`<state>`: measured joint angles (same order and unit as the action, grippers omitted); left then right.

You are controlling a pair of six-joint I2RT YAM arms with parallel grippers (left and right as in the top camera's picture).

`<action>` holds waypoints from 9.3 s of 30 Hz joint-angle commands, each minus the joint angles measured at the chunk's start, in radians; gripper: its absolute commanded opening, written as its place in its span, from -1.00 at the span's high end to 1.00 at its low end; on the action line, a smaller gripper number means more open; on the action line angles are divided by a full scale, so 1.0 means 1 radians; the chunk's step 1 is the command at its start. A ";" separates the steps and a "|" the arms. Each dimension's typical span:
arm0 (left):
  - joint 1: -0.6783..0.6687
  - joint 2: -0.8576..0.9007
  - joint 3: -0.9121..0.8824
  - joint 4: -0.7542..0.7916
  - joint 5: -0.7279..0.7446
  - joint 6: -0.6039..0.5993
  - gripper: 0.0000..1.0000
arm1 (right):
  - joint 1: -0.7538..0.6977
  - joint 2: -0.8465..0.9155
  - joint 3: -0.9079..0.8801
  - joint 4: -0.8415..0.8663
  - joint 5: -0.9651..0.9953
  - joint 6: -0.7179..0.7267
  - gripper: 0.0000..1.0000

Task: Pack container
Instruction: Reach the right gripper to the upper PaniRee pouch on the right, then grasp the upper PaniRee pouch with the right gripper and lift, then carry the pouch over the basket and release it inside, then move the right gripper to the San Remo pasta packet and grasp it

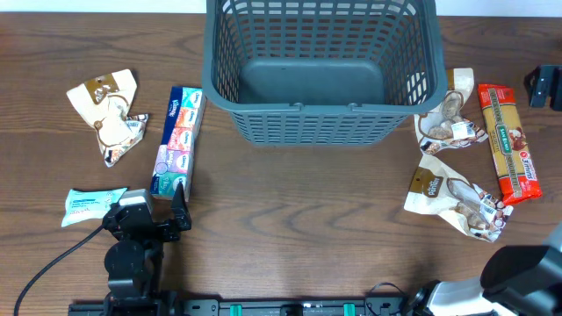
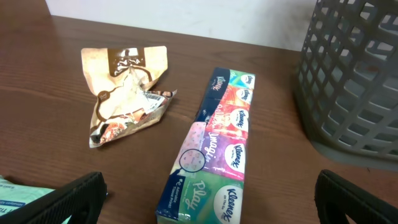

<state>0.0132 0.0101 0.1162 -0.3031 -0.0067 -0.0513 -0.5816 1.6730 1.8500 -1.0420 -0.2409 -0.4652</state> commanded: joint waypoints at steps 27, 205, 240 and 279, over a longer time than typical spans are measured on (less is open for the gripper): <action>0.006 -0.006 -0.020 -0.013 -0.001 0.006 -0.97 | 0.108 0.362 0.031 0.064 -0.016 0.155 -0.98; 0.006 -0.006 -0.020 -0.013 0.000 0.006 -0.97 | 0.773 0.380 0.000 0.159 -0.069 0.389 0.97; 0.006 -0.006 -0.020 -0.013 0.000 0.006 -0.97 | 0.646 0.329 0.793 -0.220 0.341 0.333 -0.99; 0.006 -0.006 -0.020 -0.013 0.000 0.006 -0.97 | 0.035 0.293 0.045 -0.076 0.364 -0.120 -0.99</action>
<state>0.0132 0.0101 0.1162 -0.3031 -0.0067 -0.0513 -0.5129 1.9766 1.9129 -1.1400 0.0944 -0.5396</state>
